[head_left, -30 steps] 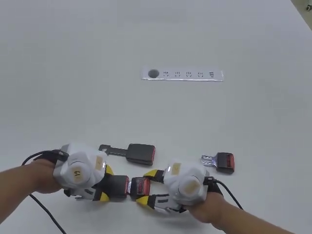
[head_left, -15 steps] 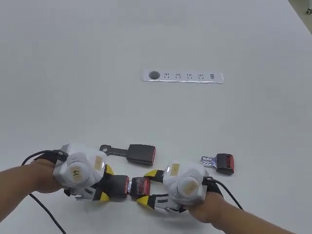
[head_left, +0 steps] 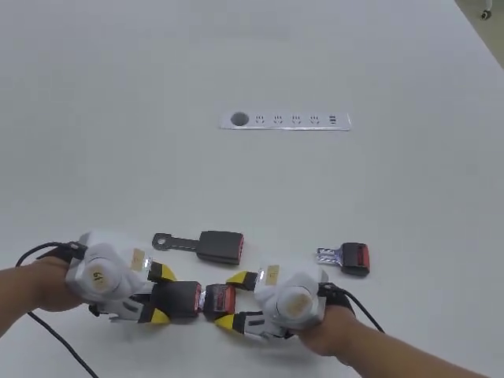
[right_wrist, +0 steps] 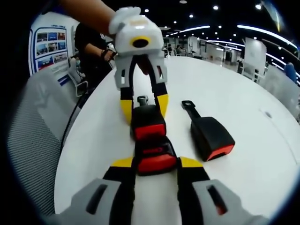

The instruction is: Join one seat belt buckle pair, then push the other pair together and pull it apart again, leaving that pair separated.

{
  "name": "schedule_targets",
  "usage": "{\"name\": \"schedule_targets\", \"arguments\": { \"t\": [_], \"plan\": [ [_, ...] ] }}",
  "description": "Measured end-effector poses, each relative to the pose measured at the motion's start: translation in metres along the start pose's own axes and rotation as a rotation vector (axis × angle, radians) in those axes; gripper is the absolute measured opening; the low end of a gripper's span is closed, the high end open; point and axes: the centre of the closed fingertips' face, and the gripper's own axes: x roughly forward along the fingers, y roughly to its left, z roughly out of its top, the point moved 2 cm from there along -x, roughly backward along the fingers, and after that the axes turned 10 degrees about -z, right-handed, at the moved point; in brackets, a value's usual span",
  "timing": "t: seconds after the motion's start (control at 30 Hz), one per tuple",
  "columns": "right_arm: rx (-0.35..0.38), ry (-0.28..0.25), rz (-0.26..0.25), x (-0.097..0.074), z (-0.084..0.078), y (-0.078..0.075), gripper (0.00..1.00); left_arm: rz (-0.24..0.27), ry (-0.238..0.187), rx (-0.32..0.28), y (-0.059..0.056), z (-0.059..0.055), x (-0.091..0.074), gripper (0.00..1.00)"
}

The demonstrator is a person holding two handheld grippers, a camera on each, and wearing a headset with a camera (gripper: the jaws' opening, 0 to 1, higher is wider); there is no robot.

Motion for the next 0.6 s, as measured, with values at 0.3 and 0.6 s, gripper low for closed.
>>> {"name": "schedule_targets", "arguments": {
  "t": [0.3,0.6],
  "plan": [
    [-0.028,-0.024,-0.042,-0.0012,-0.0013,0.0021,0.34,0.002,-0.043,0.009,0.0008,-0.0013,-0.0013,0.33],
    [-0.017,-0.035,-0.043,-0.0023,-0.0018,0.0008,0.33,0.001,-0.058,0.014,0.001,-0.0013,-0.0017,0.33]
  ]
}}
